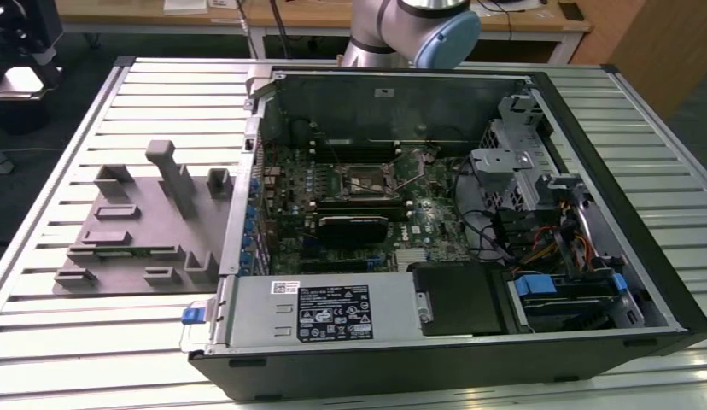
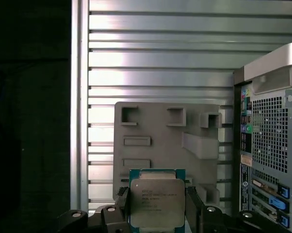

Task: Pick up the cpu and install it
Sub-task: 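Pick up the cpu and move it towards the insertion slot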

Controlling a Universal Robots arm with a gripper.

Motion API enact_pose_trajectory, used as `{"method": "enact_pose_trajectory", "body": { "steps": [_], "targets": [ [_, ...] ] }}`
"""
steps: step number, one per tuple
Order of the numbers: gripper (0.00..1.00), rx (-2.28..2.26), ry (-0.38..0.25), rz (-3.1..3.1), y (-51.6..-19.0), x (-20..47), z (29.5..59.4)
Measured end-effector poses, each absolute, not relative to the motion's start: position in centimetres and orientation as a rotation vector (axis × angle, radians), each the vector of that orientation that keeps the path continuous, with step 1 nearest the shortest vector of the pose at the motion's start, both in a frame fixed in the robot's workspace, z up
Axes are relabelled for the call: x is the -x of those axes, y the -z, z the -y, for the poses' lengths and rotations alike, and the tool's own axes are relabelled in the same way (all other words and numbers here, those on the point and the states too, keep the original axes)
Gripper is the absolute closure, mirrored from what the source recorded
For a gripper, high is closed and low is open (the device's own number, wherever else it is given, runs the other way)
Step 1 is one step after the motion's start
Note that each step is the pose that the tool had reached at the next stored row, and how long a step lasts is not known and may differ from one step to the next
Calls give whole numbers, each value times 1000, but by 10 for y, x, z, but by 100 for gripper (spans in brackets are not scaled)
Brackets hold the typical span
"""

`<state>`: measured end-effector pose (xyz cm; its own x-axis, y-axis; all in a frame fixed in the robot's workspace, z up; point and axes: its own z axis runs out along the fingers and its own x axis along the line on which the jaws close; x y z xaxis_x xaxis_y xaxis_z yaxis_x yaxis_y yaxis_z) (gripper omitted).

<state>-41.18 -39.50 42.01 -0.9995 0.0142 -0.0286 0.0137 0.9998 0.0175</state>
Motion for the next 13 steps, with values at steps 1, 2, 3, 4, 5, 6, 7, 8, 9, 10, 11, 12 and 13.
{"method": "enact_pose_trajectory", "body": {
  "steps": [1,2,3,4,5,6,7,8,9,10,11,12,13],
  "targets": [
    [46,-22,-27,-3113,-420,410,395],
    [46,-22,-27,-3113,-420,407,395],
    [46,-22,-27,-3113,-420,405,395],
    [46,-22,-27,-3113,-420,403,395],
    [46,-22,-27,-3113,-420,400,395],
    [46,-22,-27,-3113,-420,398,395],
    [46,-22,-27,-3113,-420,395,395],
    [46,-22,-27,-3113,-420,392,395],
    [46,-22,-27,-3113,-420,390,395],
    [46,-22,-27,-3113,-420,387,395],
    [46,-22,-27,-3113,-420,385,395],
    [46,-22,-27,-3113,-420,382,395],
    [46,-22,-27,-3113,-420,380,395]
  ]
}}
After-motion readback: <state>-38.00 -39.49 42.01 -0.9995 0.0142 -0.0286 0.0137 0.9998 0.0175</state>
